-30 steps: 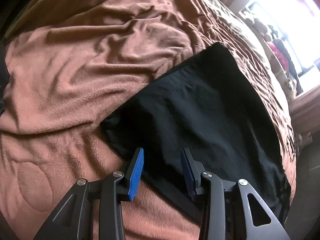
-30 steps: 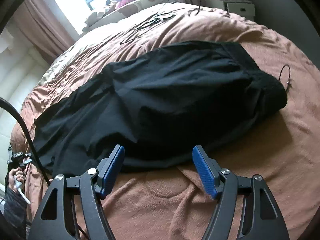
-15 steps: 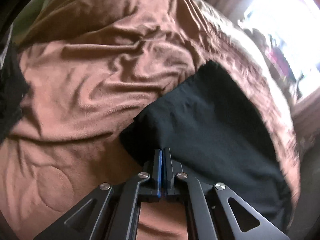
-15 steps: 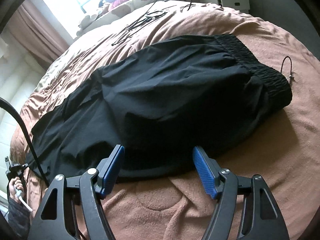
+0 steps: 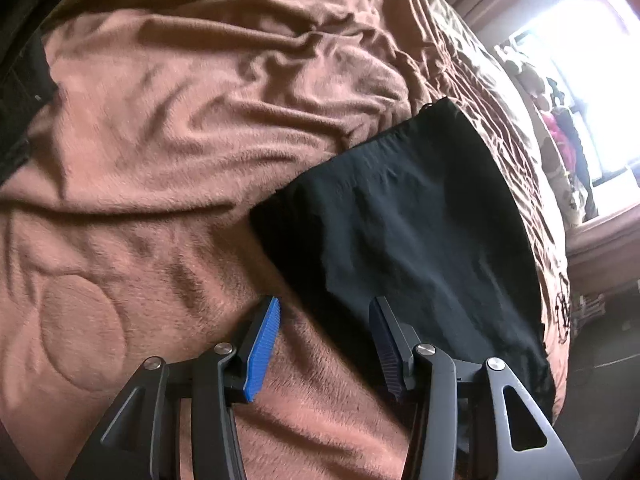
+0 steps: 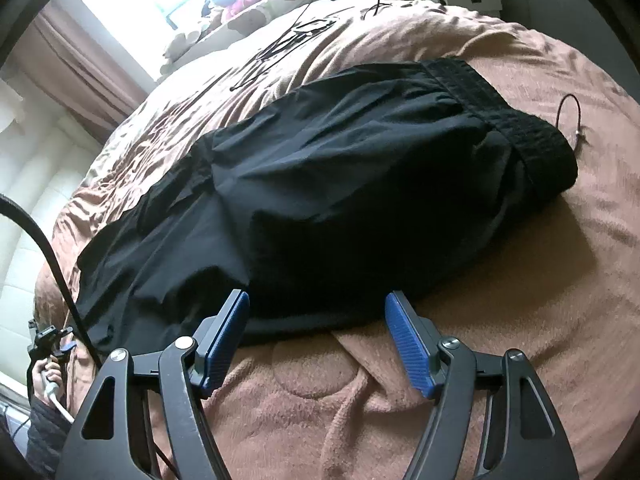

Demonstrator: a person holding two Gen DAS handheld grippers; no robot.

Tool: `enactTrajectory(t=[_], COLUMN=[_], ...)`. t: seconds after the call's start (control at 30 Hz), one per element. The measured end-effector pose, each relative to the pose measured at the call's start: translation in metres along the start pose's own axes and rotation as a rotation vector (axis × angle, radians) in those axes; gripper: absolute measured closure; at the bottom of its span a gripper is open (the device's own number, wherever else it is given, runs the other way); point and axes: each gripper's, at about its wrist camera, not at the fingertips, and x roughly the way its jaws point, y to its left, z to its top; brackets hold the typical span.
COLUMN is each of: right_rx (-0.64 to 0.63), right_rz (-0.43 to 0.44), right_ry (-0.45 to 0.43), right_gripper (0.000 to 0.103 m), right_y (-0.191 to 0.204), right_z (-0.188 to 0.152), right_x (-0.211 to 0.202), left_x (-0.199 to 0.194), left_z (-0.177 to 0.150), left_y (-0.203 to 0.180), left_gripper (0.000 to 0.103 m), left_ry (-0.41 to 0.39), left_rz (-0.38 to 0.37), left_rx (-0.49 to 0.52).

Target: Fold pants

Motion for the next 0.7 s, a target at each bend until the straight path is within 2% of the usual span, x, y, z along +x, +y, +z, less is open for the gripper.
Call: enactTrajectory(t=[0.2,0.27,0.37,0.53,0.7], right_rx=[0.055,0.065,0.082,0.12,0.14], right_rz=[0.012,0.015,0.022,0.044,0.061], right_ry=[-0.008,-0.017,-0.03,-0.043,-0.047], right_gripper=[0.034,0.034,0.034,0.034,0.034], right_y=[-0.012,-0.015,-0.021,-0.032,-0.041], right_z=[-0.003,-0.002,-0.001,-0.006,-0.009], right_x=[0.003,0.002,-0.002,-0.007,-0.011], left_x=[0.005,-0.002,-0.01,0.003,0.006], left_z=[0.012,0.015,0.015,0.006,0.008], left_y=[-0.002,-0.004,-0.006,-0.002,-0.004], left_gripper=[0.054,0.062,0.062,0.062,0.063], left_ry=[-0.058,-0.082,-0.107,-0.06,-0.089], left_rz=[-0.039,-0.074,-0.102,-0.07,-0.06], left_rx=[-0.024,-0.025,-0.01,-0.011,-0.013])
